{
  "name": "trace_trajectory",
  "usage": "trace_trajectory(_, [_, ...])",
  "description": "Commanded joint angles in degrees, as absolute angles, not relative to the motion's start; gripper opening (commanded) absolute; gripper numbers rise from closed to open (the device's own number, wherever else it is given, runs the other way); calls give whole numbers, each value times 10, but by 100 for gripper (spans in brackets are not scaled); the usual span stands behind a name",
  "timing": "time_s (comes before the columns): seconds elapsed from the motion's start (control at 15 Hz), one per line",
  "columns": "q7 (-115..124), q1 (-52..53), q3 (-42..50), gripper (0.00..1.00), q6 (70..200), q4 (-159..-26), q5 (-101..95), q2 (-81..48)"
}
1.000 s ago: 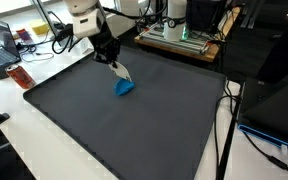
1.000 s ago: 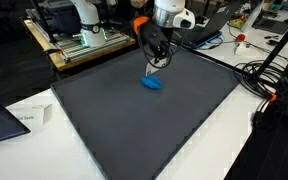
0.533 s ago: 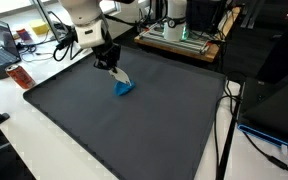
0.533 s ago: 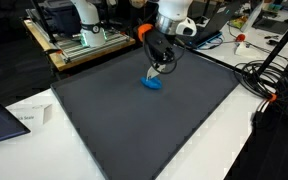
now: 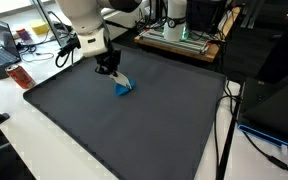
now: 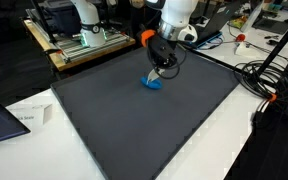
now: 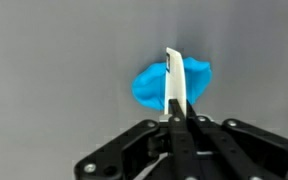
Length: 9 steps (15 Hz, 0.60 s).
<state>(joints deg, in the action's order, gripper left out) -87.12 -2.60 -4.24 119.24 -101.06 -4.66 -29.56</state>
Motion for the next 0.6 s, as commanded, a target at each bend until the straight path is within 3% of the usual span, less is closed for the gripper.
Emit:
trace_trajectory(0.0, [-875, -23, -44, 1, 1192, -993, -64, -314])
trace_trajectory(0.53, [-870, -23, -43, 1, 1197, -984, -70, -337])
